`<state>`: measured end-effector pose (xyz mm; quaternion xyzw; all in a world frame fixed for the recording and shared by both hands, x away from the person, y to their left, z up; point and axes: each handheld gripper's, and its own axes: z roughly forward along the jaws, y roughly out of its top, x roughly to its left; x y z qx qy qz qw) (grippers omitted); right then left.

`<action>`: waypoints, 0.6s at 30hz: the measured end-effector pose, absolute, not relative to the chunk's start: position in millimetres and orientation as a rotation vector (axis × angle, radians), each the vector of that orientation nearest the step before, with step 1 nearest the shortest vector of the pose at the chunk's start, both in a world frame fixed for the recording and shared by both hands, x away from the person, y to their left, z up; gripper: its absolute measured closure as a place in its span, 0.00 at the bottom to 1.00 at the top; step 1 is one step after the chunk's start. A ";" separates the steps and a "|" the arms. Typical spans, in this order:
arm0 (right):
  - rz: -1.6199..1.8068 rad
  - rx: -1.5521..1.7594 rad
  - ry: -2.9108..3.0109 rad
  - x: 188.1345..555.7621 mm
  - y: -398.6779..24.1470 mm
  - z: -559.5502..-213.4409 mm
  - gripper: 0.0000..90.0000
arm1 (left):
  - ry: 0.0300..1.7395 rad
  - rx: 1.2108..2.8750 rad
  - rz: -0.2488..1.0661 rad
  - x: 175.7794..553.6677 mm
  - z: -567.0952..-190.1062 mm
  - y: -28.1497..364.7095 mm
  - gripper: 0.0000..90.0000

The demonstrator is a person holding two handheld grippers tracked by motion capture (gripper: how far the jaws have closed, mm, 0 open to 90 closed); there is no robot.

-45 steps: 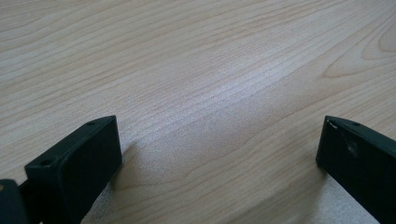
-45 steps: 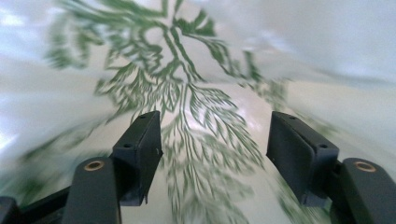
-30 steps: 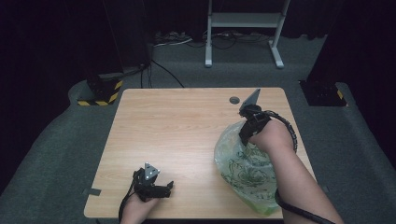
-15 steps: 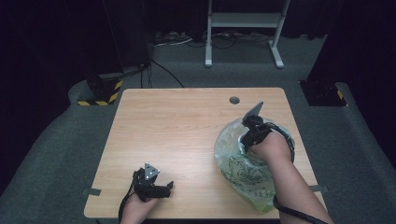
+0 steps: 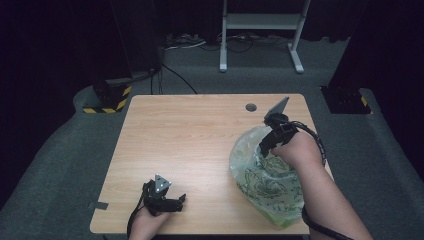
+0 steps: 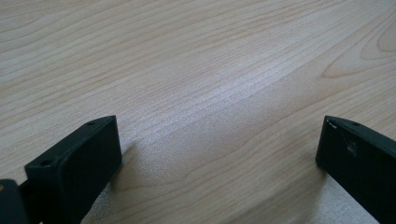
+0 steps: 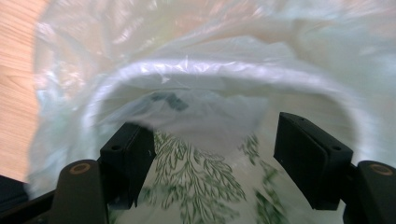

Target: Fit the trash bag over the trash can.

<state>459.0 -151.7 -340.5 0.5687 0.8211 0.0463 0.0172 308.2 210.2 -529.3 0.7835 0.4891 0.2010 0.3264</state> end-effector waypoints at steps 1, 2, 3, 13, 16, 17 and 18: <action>0.144 1.762 2.547 458.2 -151.7 -334.9 0.32 | 1.283 2.052 0.527 308.1 -529.3 210.1 0.00; 0.149 1.758 2.542 457.5 -151.9 -329.8 0.32 | 1.283 2.052 0.527 308.1 -529.3 210.1 0.00; 0.156 1.753 2.536 456.9 -152.5 -325.3 0.32 | 1.283 2.052 0.527 308.1 -529.3 210.1 0.00; 0.168 1.769 2.493 453.0 -171.3 -312.2 0.31 | 1.281 2.054 0.527 308.3 -529.3 209.9 0.00; 0.168 1.785 2.478 451.5 -183.1 -310.5 0.31 | 1.281 2.053 0.525 308.6 -529.3 209.6 0.00; 0.168 1.796 2.470 451.0 -187.2 -309.9 0.31 | 1.283 2.052 0.525 308.5 -529.3 209.6 0.00; 0.171 1.802 2.464 450.8 -191.5 -309.2 0.31 | 1.281 2.053 0.526 308.6 -529.3 209.6 0.00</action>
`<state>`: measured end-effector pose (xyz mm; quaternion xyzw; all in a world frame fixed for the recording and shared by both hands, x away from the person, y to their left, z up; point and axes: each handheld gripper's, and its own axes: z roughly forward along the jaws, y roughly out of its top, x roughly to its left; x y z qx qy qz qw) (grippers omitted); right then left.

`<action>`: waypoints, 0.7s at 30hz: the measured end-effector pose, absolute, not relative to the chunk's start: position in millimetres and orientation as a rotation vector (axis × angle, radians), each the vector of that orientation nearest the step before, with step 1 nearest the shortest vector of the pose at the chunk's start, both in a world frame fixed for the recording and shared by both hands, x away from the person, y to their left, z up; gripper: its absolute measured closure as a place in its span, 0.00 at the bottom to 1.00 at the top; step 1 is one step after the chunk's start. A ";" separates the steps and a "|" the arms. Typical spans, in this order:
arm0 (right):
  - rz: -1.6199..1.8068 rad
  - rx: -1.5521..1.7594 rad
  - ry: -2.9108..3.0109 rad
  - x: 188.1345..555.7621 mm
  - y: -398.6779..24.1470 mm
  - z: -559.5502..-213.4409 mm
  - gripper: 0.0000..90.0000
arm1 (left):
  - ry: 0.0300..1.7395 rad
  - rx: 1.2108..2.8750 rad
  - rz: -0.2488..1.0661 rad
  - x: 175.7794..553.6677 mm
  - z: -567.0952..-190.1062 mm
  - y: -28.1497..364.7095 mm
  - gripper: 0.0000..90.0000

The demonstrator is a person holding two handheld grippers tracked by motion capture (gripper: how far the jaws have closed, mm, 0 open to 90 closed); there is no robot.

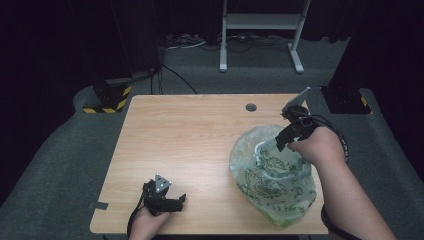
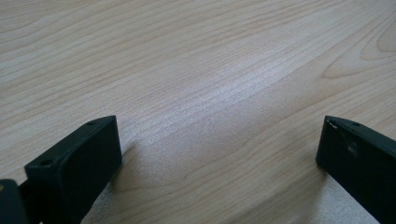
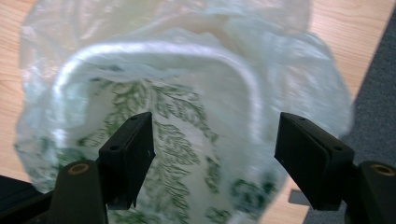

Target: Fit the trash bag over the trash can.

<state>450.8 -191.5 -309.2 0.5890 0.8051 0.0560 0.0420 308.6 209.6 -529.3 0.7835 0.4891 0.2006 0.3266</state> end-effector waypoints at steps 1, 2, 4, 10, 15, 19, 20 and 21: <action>0.173 1.808 2.458 450.7 -196.2 -308.3 0.31 | 1.281 2.053 0.526 308.6 -529.3 209.6 0.00; 0.174 1.815 2.451 450.4 -200.8 -307.6 0.31 | 1.283 2.052 0.526 308.5 -529.3 209.6 0.00; 0.176 1.827 2.439 449.6 -210.0 -306.5 0.31 | 1.282 2.052 0.526 308.5 -529.3 209.6 0.00; 0.171 1.881 2.393 445.5 -238.9 -305.4 0.31 | 1.282 2.052 0.526 308.2 -529.3 209.6 0.00; 0.159 1.927 2.360 441.2 -262.1 -308.0 0.31 | 1.282 2.053 0.529 307.8 -529.3 209.7 0.00; 0.145 1.964 2.334 438.7 -279.2 -314.7 0.31 | 1.282 2.055 0.528 307.1 -529.2 210.0 0.00; 0.137 1.972 2.331 437.9 -282.9 -317.2 0.31 | 1.283 2.053 0.527 307.0 -529.3 210.0 0.00; 0.126 1.978 2.326 437.1 -286.4 -320.6 0.31 | 1.284 2.053 0.527 306.8 -529.3 210.0 0.00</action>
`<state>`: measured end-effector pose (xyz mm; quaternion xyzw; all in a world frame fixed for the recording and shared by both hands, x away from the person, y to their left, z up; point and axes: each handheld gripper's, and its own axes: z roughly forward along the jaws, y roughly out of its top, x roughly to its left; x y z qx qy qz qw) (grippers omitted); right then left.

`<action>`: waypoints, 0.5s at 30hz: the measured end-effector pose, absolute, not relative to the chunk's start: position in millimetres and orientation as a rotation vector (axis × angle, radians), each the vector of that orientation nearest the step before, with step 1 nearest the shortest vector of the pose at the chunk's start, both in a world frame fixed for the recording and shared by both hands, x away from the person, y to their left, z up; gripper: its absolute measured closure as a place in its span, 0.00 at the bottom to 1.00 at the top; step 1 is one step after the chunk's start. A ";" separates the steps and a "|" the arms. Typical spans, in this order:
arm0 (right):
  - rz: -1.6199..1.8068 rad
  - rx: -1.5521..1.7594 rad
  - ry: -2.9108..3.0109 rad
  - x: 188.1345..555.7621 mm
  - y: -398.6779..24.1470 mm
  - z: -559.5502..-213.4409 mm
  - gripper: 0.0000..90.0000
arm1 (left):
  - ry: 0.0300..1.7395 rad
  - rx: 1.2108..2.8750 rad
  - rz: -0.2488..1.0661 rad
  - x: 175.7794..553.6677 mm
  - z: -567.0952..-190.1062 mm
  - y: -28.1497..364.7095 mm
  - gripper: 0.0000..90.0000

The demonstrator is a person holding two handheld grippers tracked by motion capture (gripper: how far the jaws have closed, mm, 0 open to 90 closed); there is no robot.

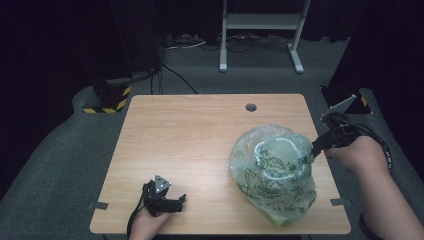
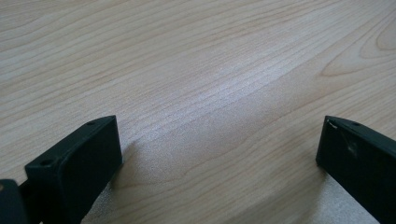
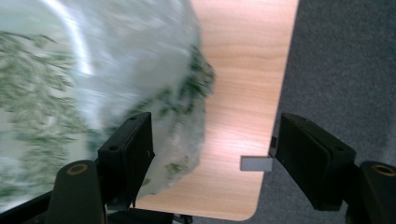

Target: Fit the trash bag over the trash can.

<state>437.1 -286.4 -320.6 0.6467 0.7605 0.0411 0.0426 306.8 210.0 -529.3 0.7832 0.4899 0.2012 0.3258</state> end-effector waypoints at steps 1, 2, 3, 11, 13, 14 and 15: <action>0.107 1.986 2.322 436.3 -289.6 -324.4 0.31 | 1.285 2.053 0.528 306.7 -529.3 210.0 0.00; 0.096 1.995 2.322 435.4 -293.1 -327.9 0.31 | 1.286 2.052 0.528 306.5 -529.3 209.9 0.00; 0.097 2.005 2.320 434.5 -296.7 -331.5 0.31 | 1.286 2.052 0.528 306.4 -529.3 209.9 0.00; 0.058 2.058 2.314 427.5 -314.6 -365.4 0.30 | 1.286 2.051 0.528 306.4 -529.3 209.9 0.00; 0.054 2.070 2.318 425.8 -317.1 -374.6 0.30 | 1.285 2.052 0.528 306.4 -529.3 210.0 0.00; 0.047 2.077 2.321 424.9 -317.8 -379.0 0.30 | 1.286 2.051 0.528 306.4 -529.3 210.0 0.00; 0.049 2.077 2.326 424.1 -318.6 -383.8 0.30 | 1.286 2.051 0.527 306.4 -529.3 210.0 0.00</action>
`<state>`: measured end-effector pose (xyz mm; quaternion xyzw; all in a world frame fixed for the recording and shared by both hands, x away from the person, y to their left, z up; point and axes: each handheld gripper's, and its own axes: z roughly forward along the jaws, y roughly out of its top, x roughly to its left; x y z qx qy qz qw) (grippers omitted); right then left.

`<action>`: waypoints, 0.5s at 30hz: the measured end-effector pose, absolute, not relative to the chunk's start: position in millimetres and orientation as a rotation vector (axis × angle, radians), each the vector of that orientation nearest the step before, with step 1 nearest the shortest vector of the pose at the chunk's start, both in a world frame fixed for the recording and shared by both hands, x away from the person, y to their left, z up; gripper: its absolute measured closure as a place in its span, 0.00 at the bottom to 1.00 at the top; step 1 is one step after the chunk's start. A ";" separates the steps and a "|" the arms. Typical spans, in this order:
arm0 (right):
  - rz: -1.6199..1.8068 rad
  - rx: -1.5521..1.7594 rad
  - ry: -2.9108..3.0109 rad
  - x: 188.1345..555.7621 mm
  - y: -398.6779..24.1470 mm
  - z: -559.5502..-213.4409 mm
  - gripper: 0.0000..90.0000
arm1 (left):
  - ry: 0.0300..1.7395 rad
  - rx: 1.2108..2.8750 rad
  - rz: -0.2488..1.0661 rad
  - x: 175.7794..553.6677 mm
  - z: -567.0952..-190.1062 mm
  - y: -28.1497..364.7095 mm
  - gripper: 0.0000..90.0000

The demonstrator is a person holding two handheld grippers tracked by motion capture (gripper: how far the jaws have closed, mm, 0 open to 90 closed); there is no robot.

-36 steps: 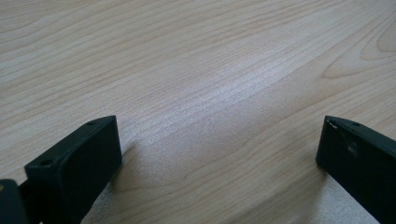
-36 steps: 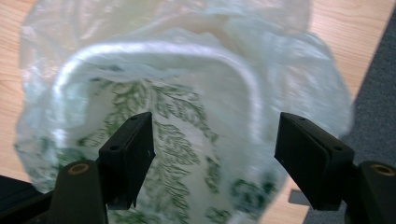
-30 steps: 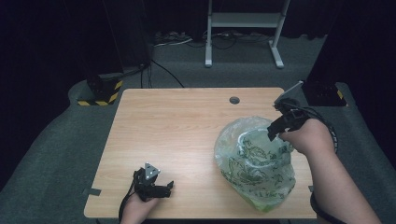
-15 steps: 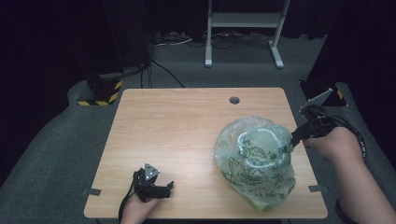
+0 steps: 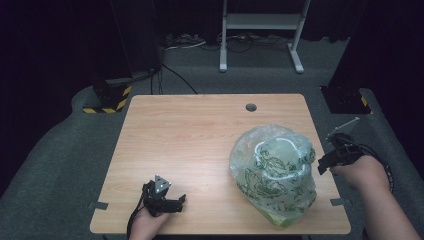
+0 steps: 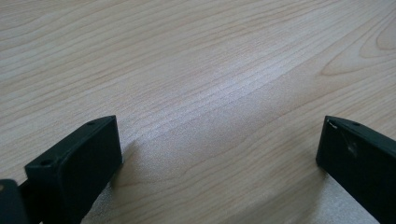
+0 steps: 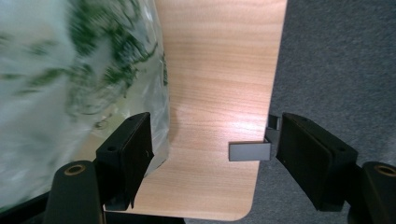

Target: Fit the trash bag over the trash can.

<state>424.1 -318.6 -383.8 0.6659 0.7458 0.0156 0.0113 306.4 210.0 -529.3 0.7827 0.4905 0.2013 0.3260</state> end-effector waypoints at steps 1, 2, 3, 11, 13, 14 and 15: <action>0.049 2.084 2.326 423.2 -319.2 -388.4 0.30 | 1.285 2.051 0.527 306.4 -529.3 210.0 0.00; 0.048 2.083 2.331 422.3 -320.3 -393.5 0.30 | 1.286 2.051 0.527 306.4 -529.3 210.0 0.00; 0.047 2.088 2.330 421.3 -320.9 -398.5 0.30 | 1.285 2.052 0.528 306.4 -529.3 210.0 0.00; 0.065 2.115 2.331 411.4 -331.0 -440.8 0.33 | 1.284 2.053 0.528 306.4 -529.3 210.1 0.00; 0.063 2.125 2.325 408.3 -333.3 -451.0 0.33 | 1.285 2.051 0.528 306.3 -529.3 210.0 0.00; 0.065 2.118 2.328 406.8 -334.0 -455.8 0.33 | 1.284 2.052 0.528 306.4 -529.3 210.1 0.00; 0.079 2.113 2.327 405.0 -334.4 -460.7 0.33 | 1.284 2.053 0.528 306.4 -529.3 210.1 0.00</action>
